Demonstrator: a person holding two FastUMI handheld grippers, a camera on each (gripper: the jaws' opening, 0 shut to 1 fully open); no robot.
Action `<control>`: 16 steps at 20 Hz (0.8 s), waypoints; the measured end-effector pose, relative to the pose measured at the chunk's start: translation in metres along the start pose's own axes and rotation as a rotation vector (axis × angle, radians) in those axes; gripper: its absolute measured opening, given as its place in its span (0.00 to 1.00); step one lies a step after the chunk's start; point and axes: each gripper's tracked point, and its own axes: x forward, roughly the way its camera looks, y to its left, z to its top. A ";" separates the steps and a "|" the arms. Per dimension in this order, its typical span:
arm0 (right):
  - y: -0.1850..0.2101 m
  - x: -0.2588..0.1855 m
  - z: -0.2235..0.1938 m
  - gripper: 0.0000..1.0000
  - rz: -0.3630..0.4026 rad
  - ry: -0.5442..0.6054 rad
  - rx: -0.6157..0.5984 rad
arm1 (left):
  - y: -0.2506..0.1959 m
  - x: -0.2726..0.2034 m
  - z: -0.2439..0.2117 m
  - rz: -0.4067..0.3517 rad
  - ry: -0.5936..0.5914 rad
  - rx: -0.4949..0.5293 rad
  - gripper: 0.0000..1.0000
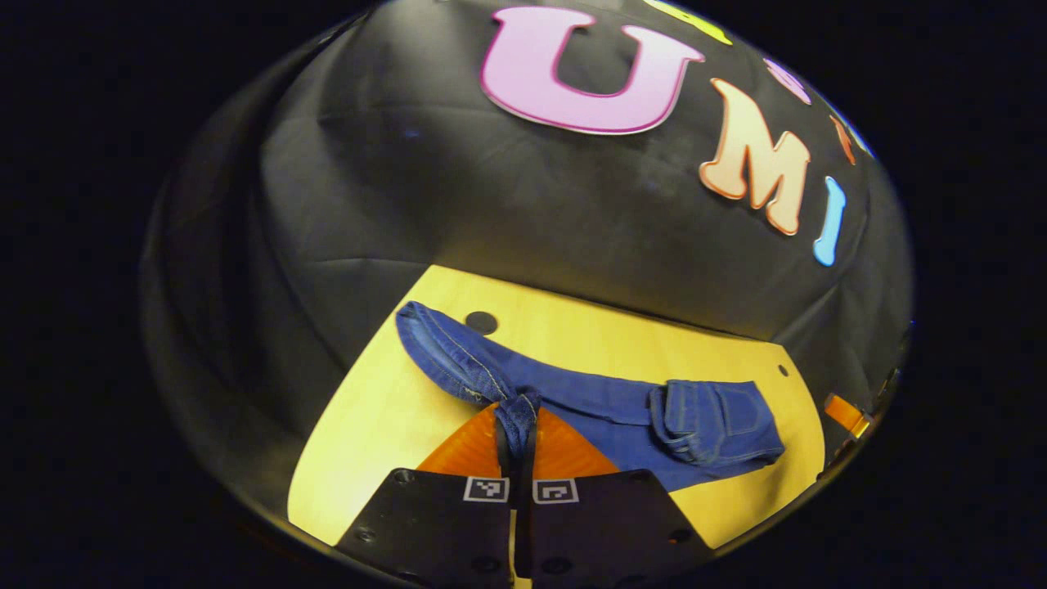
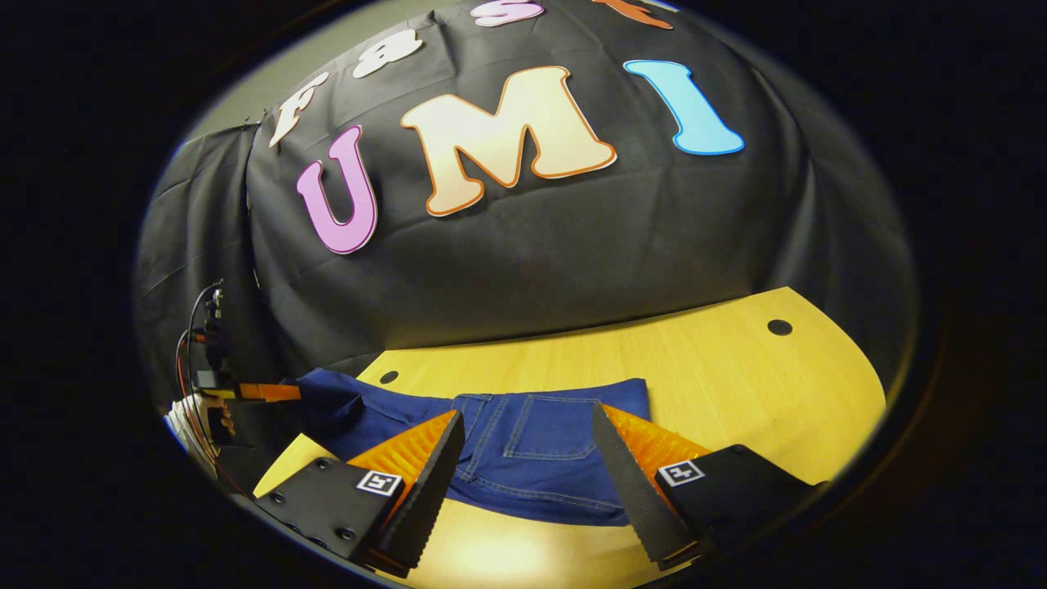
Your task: Grasp the waist and the cuffs of the jeans and fold them to make the two legs overlap; first hold the waist and fold one-third of the jeans toward the cuffs, then hold the cuffs and fold the remaining one-third in the same direction to finish folding.
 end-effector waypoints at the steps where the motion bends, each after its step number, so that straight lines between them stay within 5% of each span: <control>1: -0.007 -0.005 0.002 0.98 0.002 -0.001 0.000 | -0.019 -0.001 0.006 -0.025 -0.018 0.008 0.00; 16: -0.121 -0.071 0.015 0.98 -0.061 -0.014 -0.023 | -0.268 0.046 0.007 -0.277 -0.061 0.189 0.00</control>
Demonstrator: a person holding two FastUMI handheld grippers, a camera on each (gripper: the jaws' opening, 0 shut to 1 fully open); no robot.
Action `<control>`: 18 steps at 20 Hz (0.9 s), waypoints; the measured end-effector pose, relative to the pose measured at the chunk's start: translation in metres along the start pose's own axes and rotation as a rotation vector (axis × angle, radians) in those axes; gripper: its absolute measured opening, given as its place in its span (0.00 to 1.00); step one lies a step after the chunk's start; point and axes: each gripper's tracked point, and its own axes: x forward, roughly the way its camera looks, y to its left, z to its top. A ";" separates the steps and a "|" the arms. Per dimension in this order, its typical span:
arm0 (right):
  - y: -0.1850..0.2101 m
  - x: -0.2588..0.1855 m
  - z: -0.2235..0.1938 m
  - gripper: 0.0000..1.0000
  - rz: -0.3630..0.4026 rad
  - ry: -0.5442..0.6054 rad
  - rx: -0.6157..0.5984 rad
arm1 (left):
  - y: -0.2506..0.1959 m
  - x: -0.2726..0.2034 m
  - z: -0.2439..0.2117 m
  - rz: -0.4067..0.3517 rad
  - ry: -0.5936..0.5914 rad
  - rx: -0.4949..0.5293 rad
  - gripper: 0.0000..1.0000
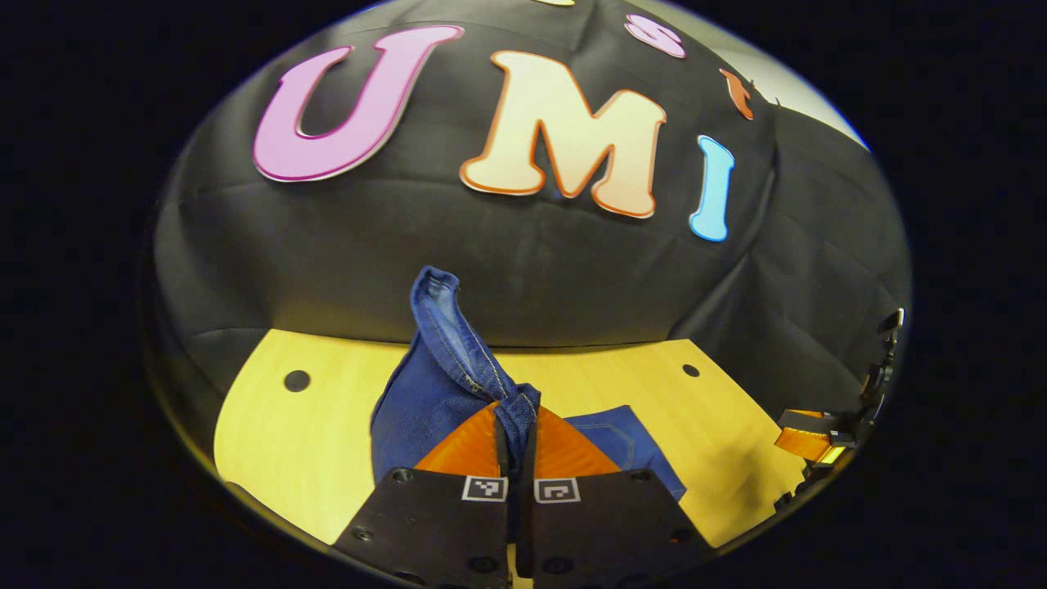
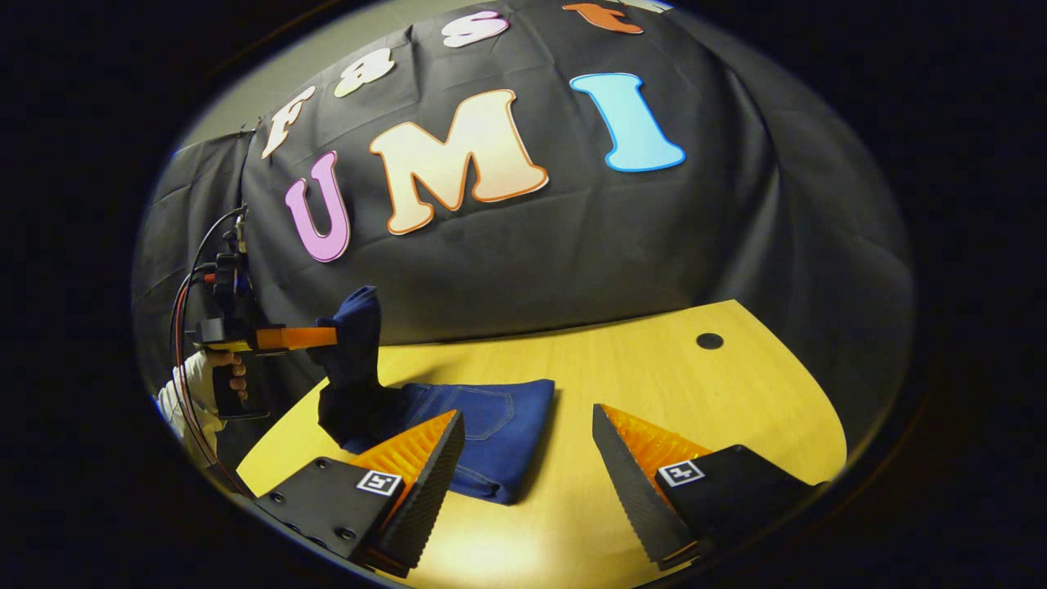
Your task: Grasp the waist and the cuffs of the jeans and fold them to make the two legs overlap; first hold the waist and fold one-third of the jeans toward the cuffs, then hold the cuffs and fold the remaining one-third in the same direction to finish folding.
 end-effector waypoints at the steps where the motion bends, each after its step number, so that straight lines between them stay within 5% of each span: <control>1: -0.009 -0.004 -0.002 0.98 -0.011 0.002 0.002 | -0.012 0.008 -0.005 -0.018 0.007 0.001 0.00; 7: -0.044 -0.020 -0.008 0.97 -0.055 0.015 0.008 | -0.059 0.063 -0.075 -0.055 0.104 -0.018 0.00; 12: -0.048 -0.025 -0.012 0.98 -0.027 0.025 -0.010 | -0.064 0.077 -0.116 0.004 0.130 -0.052 0.00; 15: -0.043 -0.026 -0.005 0.98 -0.011 0.009 -0.017 | -0.078 0.066 -0.114 -0.009 0.083 0.000 0.10; 18: -0.025 -0.033 0.014 0.97 0.009 -0.068 -0.021 | -0.088 0.034 -0.081 0.037 -0.036 0.077 0.99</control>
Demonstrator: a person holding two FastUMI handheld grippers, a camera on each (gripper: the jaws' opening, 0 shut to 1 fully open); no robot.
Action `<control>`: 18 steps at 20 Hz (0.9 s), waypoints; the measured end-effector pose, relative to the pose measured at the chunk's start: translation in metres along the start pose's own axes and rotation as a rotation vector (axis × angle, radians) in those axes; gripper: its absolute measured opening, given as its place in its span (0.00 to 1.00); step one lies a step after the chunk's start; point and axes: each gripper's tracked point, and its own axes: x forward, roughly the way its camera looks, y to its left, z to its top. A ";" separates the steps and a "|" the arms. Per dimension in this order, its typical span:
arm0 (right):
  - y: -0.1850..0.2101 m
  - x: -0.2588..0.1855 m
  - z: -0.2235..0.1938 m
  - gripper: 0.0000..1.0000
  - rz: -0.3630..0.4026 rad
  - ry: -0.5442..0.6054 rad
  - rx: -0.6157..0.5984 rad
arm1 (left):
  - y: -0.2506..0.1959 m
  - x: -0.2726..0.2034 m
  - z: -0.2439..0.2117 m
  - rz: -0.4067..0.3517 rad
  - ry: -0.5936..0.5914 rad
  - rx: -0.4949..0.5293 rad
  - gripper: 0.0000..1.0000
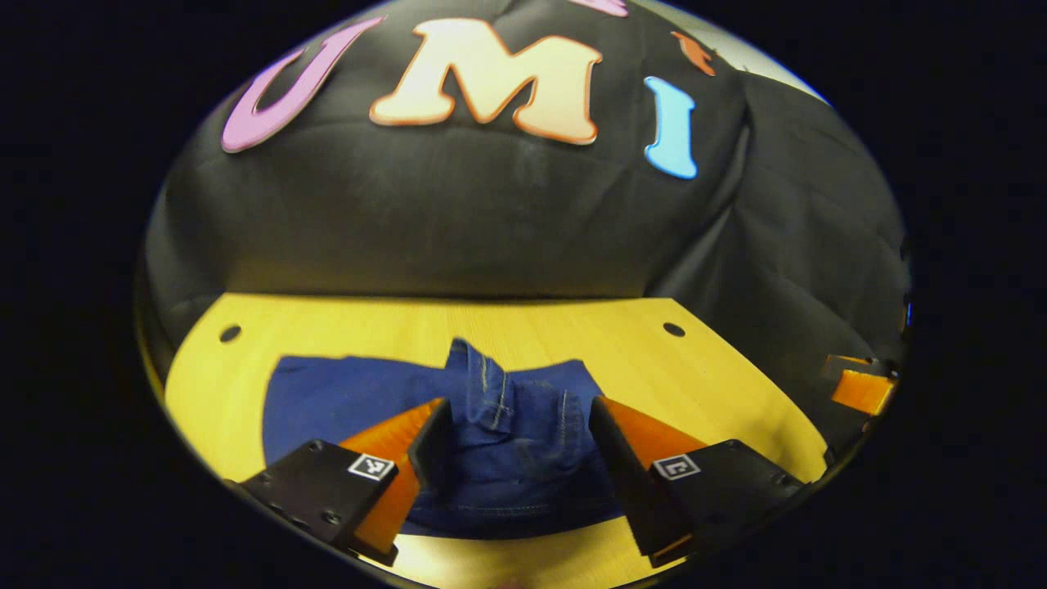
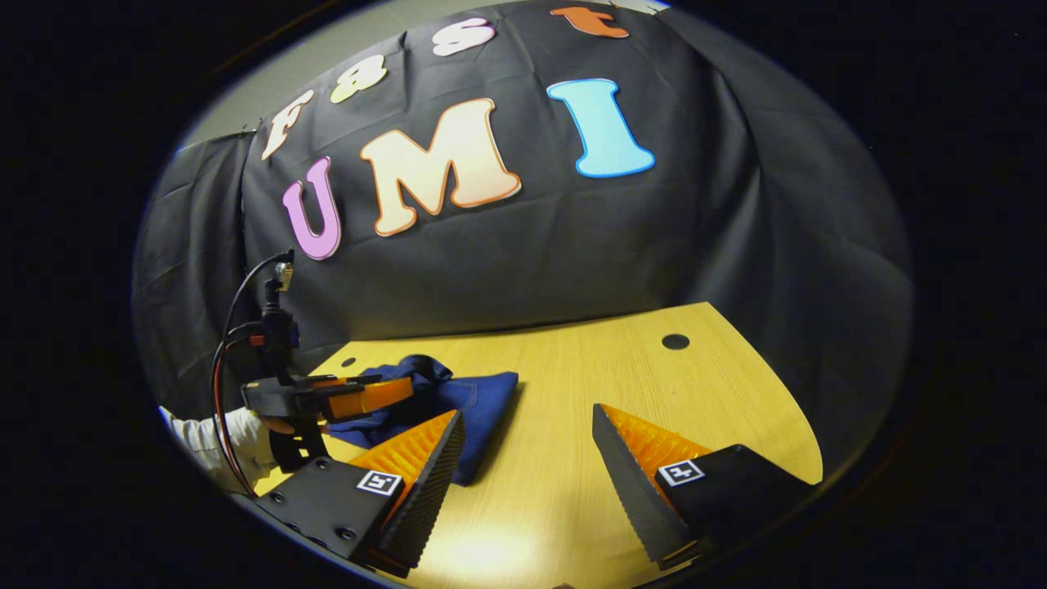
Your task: Grasp the waist and the cuffs of the jeans and fold them to make the two legs overlap; first hold the waist and fold one-third of the jeans toward the cuffs, then hold the cuffs and fold the remaining one-third in the same direction to finish folding.
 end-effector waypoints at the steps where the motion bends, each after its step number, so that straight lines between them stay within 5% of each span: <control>1: 0.005 -0.003 0.009 0.98 -0.008 -0.035 -0.008 | 0.000 -0.018 0.014 0.018 -0.044 0.021 0.96; 9: 0.095 -0.079 0.093 0.93 -0.051 -0.402 -0.123 | 0.022 -0.193 0.089 0.159 -0.368 0.090 0.94; 18: 0.168 -0.126 0.084 0.98 -0.015 -0.425 -0.088 | 0.066 -0.294 0.097 0.250 -0.462 0.083 0.94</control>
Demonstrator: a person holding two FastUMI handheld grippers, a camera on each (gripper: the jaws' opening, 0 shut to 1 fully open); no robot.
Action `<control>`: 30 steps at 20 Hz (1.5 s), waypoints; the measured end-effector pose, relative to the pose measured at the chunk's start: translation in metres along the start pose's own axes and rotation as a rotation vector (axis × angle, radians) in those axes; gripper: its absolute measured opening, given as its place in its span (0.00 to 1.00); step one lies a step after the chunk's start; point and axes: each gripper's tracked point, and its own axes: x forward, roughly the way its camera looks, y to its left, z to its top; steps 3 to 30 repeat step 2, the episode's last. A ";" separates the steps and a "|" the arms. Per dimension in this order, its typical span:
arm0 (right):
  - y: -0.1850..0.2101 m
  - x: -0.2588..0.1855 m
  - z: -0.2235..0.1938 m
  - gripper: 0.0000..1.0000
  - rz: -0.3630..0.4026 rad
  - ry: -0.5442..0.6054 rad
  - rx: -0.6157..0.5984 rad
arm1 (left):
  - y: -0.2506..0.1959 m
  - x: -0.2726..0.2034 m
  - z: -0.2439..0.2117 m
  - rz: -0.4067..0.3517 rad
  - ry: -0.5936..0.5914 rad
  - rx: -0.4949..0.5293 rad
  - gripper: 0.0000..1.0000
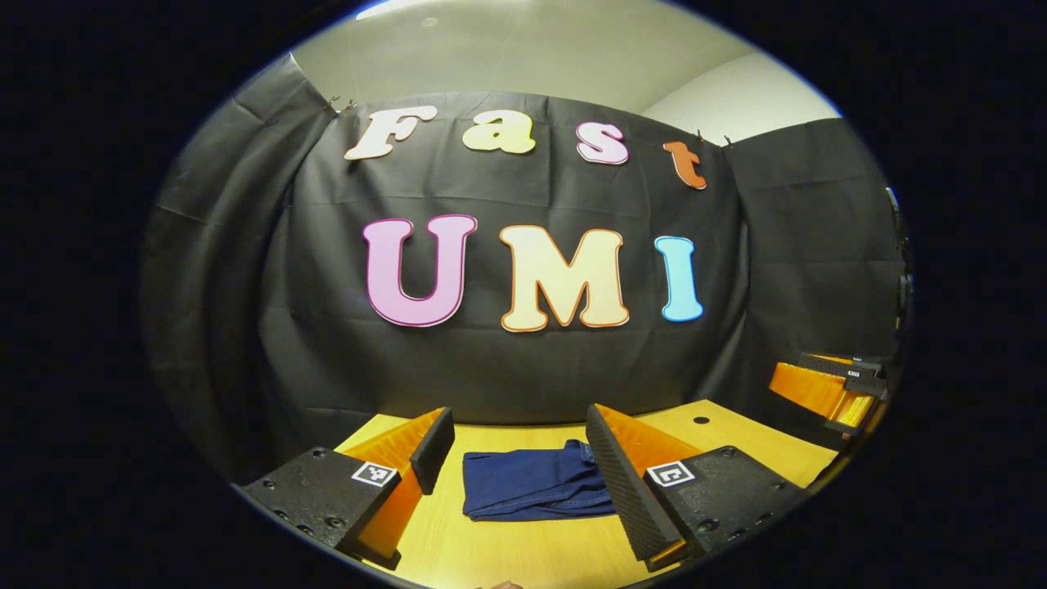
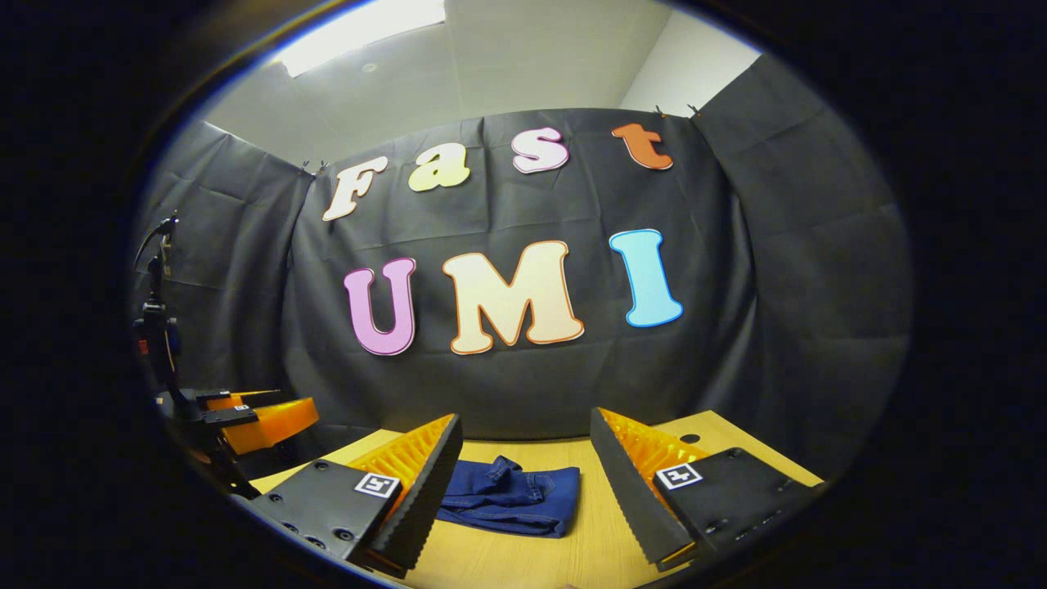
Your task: Grasp the waist and the cuffs of the jeans and fold them to make the two legs overlap; first hold the waist and fold one-third of the jeans toward the cuffs, then hold the cuffs and fold the remaining one-third in the same direction to finish folding.
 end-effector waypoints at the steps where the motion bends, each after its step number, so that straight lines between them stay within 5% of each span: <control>1: 0.005 -0.004 0.005 0.94 0.005 -0.010 -0.004 | 0.004 -0.003 0.002 0.004 -0.007 -0.001 0.94; 30: 0.009 -0.005 0.009 0.98 0.010 -0.023 -0.010 | 0.008 -0.005 0.004 0.008 -0.011 -0.003 0.95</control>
